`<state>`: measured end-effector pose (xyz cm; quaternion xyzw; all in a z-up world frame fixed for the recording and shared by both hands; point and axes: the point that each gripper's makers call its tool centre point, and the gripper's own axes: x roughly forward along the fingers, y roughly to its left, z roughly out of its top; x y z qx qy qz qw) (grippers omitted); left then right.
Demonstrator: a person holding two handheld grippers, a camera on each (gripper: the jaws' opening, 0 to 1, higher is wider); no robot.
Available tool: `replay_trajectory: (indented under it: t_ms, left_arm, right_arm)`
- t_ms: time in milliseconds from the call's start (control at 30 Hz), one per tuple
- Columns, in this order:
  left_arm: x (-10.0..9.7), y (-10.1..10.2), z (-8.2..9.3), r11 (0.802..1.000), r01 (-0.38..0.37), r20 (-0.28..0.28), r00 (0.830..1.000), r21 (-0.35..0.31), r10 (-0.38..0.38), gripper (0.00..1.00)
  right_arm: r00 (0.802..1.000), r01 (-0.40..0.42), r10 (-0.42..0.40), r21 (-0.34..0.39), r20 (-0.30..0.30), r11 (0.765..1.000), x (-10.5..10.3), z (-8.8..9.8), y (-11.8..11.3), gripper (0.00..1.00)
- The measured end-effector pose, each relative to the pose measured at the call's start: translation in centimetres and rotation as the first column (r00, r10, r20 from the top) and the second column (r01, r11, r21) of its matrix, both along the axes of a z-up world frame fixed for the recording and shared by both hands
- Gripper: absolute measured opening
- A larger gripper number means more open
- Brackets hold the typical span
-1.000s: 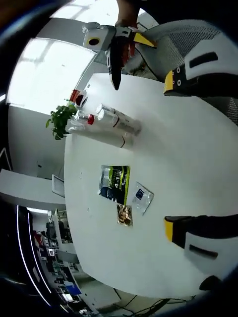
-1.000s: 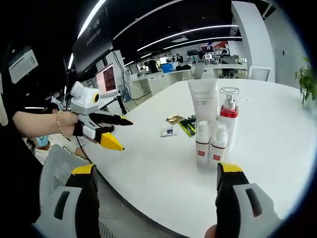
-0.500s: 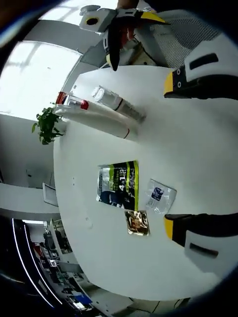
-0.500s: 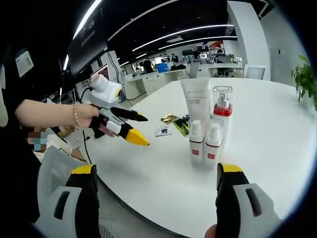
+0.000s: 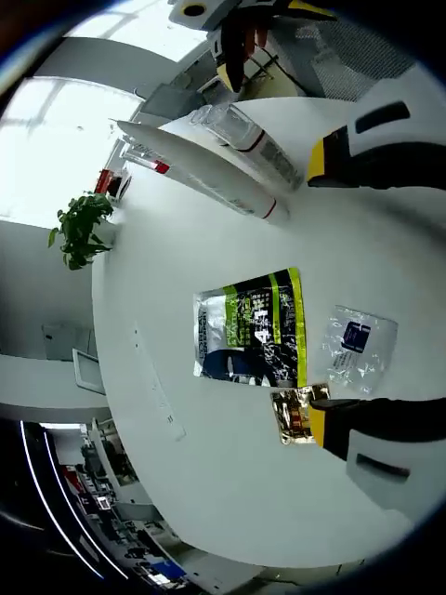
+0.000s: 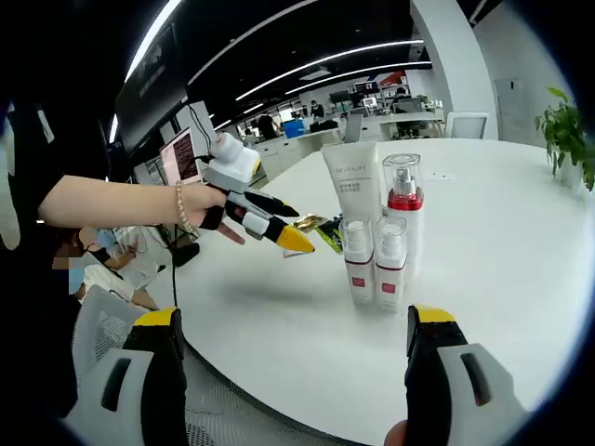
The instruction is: Arrange the skincare products in the storage area until every visible bottle or jar stands upright without overlapping.
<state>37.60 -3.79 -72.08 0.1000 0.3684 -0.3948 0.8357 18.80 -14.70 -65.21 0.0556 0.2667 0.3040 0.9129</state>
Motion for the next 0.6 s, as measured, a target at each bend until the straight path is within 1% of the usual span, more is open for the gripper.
replay_trajectory:
  t_ms: [167,233,267,300,367,467,533,567,600]
  left_arm:
    - [1.7,-0.7,-0.8,1.0,0.003,-0.012,1.0,0.014,-0.002,0.87]
    - [2.6,-1.0,-1.5,1.0,0.002,-0.021,1.0,0.015,-0.002,0.86]
    - [2.9,-1.1,-1.7,1.0,0.004,-0.022,1.0,0.017,-0.003,0.86]
    - [2.6,-1.1,-1.4,1.0,0.005,-0.023,1.0,0.02,-0.004,0.86]
    - [3.2,-1.2,-1.9,1.0,0.008,-0.025,1.0,0.028,-0.008,0.86]
    - [4.6,-1.7,-2.8,0.999,0.016,-0.02,1.0,0.04,-0.015,0.85]
    - [5.3,-1.8,-3.0,0.998,0.016,-0.013,1.0,0.056,-0.015,0.85]
    - [5.4,-1.8,-3.0,0.998,0.014,-0.012,1.0,0.06,-0.013,0.85]
    - [5.8,-2.2,-2.9,0.998,0.003,-0.004,1.0,0.061,-0.003,0.85]
  right_arm:
    - [1.0,0.002,-0.002,-0.004,-0.006,1.0,0.0,-0.1,0.0,1.0]
    - [1.0,0.006,-0.006,-0.002,-0.008,1.0,0.0,-0.1,-0.1,1.0]
    - [1.0,0.01,-0.01,-0.001,-0.01,1.0,0.0,-0.2,-0.1,1.0]
    - [1.0,0.01,-0.01,-0.001,-0.01,1.0,0.0,-0.2,-0.1,1.0]
    - [1.0,0.015,-0.014,0.002,-0.013,1.0,0.1,-0.2,-0.2,1.0]
    - [1.0,0.022,-0.022,0.004,-0.017,1.0,0.1,-0.3,-0.3,1.0]
    - [0.999,0.027,-0.027,0.007,-0.018,1.0,0.1,-0.3,-0.3,1.0]
    - [0.999,0.028,-0.028,0.007,-0.018,1.0,0.2,-0.3,-0.3,1.0]
    - [0.999,0.032,-0.032,0.009,-0.019,0.999,0.2,-0.2,-0.4,1.0]
